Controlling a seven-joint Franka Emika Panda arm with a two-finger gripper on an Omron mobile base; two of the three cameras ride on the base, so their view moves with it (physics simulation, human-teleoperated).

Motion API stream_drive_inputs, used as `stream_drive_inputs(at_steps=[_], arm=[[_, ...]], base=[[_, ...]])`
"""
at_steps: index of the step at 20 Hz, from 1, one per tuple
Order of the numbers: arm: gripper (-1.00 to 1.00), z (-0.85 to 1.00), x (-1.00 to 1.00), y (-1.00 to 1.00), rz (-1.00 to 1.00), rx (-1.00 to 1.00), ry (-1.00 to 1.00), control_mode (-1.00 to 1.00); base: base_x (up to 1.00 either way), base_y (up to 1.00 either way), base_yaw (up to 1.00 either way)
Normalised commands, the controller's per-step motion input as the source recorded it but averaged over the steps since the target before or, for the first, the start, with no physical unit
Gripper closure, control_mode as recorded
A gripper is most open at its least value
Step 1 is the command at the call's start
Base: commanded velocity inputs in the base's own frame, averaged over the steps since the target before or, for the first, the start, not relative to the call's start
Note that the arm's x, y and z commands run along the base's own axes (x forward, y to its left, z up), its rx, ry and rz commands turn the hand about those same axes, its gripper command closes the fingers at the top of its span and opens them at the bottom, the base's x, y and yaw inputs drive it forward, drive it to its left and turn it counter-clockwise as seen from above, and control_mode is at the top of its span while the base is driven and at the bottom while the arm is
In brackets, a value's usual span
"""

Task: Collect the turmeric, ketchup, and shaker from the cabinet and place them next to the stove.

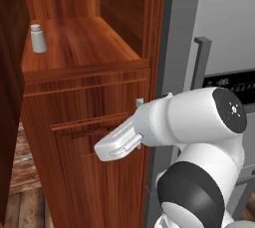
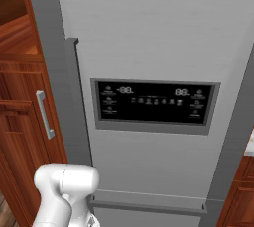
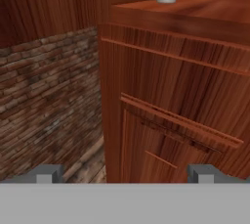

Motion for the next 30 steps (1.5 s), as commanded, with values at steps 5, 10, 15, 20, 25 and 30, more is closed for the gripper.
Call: stream_drive_inputs(at_steps=[5, 10, 15, 20, 25, 30], arm=[[-1.0, 0.0, 0.0, 0.0, 0.04, 0.02, 0.0, -1.0], [-1.0, 0.06, 0.0, -0.03, 0.05, 0.05, 0.0, -1.0], [-1.0, 0.17, 0.0, -0.07, 0.06, 0.07, -0.05, -1.0], [-1.0, 0.16, 0.0, -0.05, 0.06, 0.04, -0.12, -1.0], [-1.0, 0.16, 0.0, -0.01, 0.04, 0.04, -0.14, -1.0], [-1.0, 0.32, 0.0, 0.0, 0.0, 0.01, -0.14, -1.0]], base=[[0.0, 0.0, 0.0], [0.0, 0.0, 0.0], [0.0, 0.0, 0.0], [0.0, 0.0, 0.0], [0.0, 0.0, 0.0], [0.0, 0.0, 0.0]])
